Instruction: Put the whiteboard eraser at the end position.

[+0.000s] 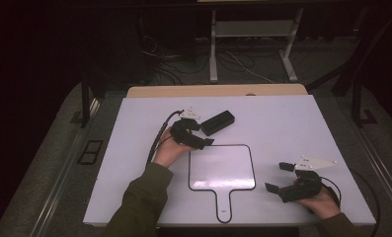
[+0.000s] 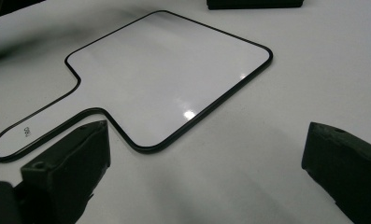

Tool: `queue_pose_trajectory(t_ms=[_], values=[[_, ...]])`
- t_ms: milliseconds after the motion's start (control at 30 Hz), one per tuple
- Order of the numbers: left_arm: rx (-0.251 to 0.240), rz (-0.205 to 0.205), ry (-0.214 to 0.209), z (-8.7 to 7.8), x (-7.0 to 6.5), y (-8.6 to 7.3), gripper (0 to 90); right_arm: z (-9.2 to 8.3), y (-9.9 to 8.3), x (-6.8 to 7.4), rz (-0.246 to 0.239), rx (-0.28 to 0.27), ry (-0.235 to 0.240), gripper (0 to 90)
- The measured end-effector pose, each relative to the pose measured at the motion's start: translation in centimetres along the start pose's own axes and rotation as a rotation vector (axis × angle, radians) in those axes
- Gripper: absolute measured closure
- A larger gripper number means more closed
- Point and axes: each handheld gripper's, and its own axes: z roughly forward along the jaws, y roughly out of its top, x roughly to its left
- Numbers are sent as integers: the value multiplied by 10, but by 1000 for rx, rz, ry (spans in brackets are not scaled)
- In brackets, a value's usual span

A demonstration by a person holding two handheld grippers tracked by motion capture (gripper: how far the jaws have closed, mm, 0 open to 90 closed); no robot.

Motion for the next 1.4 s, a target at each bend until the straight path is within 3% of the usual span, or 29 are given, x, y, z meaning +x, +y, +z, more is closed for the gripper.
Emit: queue_pose_trajectory(t_ms=[267,633,933,1400], values=[[-14,-7,-6,-13,-12,-17,125,0,0,1,-2,0,2,3],[-58,-28,34,-32,-22,-40,0,-1,1,1,-7,-2,1,2],[-79,-51,69,-46,-28,-58,0,0,0,2,-7,-4,1,3],[-119,-48,74,-72,-43,-94,0,0,0,2,-14,1,-4,2]])
